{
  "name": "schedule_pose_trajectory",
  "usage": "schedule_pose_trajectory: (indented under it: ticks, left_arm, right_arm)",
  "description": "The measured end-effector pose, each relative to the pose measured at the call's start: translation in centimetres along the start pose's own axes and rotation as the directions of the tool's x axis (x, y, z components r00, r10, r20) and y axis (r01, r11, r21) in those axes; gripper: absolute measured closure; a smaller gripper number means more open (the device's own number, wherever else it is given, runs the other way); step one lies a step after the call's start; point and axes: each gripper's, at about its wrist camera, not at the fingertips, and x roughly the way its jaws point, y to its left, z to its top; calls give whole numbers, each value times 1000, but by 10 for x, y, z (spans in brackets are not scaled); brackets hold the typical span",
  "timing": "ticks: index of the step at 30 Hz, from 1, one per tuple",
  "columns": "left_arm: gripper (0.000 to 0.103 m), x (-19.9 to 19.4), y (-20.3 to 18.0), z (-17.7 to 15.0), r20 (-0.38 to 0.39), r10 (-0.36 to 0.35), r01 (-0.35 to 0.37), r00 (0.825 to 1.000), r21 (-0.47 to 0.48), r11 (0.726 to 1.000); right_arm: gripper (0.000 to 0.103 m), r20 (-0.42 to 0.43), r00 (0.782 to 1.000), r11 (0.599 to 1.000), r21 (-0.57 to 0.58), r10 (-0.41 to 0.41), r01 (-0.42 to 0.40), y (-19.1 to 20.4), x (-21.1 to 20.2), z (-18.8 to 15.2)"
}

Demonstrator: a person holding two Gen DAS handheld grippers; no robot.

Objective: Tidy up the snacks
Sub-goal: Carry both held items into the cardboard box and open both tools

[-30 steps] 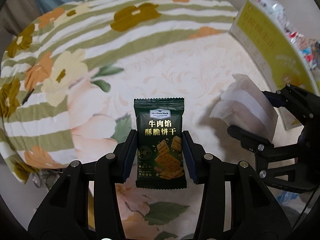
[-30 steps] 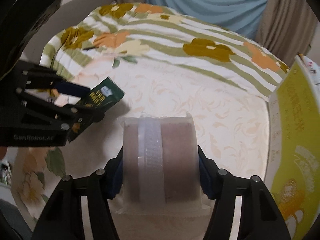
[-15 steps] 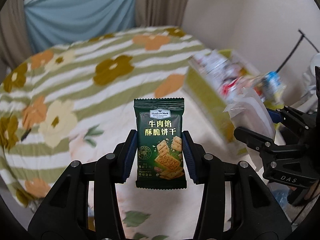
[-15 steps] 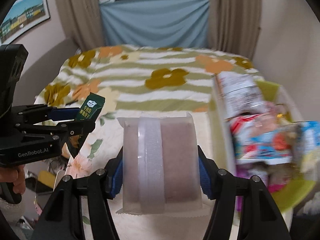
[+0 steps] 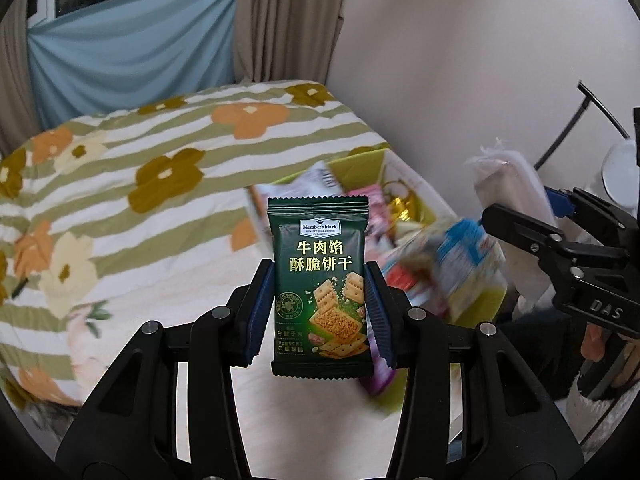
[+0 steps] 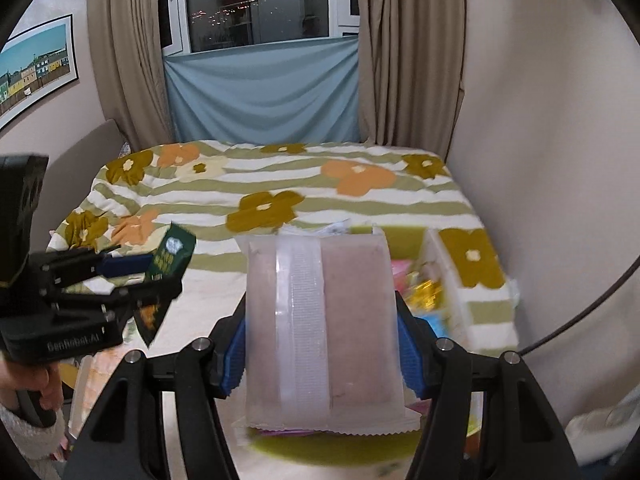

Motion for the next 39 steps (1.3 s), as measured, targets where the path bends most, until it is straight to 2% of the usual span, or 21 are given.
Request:
schedule_pose_trajectory:
  ticks: [4,9,11,13,14,20,26,29,32,33,34,35,36,39]
  left_arm:
    - [62,41,-38,25,-11,2,-2,1000,-37,999]
    - [61,86,-58,42,-56,36,-41,998,-94,995]
    - [50,98,-60,40,-95,50,-61,994,-113,992]
    - [8,102,-59,34,-111,62,-77,992,-137,988]
    - [3,100,-58,29,-101,73,-88,992,-152,984]
    - [3,68,-44,-2,-62,115,-126,991,-220,967]
    - [3,38,-32,-26,-46,211,-216,976,-255,943]
    - [3,30,-24,-31,-43,222,-225,974,-295,929]
    - [3,25,-19,-37,-58,248,-254,967,-310,916]
    - [3,23,-19,-39,-62,256,-263,965,-311,913]
    - [3,23,-18,-43,-68,264,-272,962,-312,910]
    - [3,22,-16,-46,-74,270,-279,960,-314,907]
    - [3,21,-15,-50,-79,271,-281,959,-319,905]
    - [3,18,-12,-60,-86,262,-275,961,-326,904]
  right_arm:
    - [45,-1,999,999,2,36,-36,-40,7,4]
    - [45,-30,997,998,5,71,-70,-80,21,2]
    - [45,-39,996,996,11,86,-86,-91,25,1]
    - [45,-43,994,995,13,101,-100,-98,27,1]
    - [45,-44,993,994,13,109,-108,-102,28,0]
    - [45,-49,988,989,-3,148,-148,-111,33,-1]
    - [45,-74,974,974,-53,215,-219,-100,47,18]
    - [45,-102,964,962,-92,246,-255,-85,57,26]
    - [43,-160,957,962,-86,243,-259,-78,73,23]
    - [36,-157,955,961,-78,251,-265,-79,75,20]
    - [20,-150,952,958,-64,266,-278,-80,75,16]
    - [13,-143,949,956,-49,281,-290,-82,74,10]
    - [8,-136,949,956,-35,285,-292,-83,74,4]
    - [8,-138,953,962,-11,269,-274,-86,73,-8]
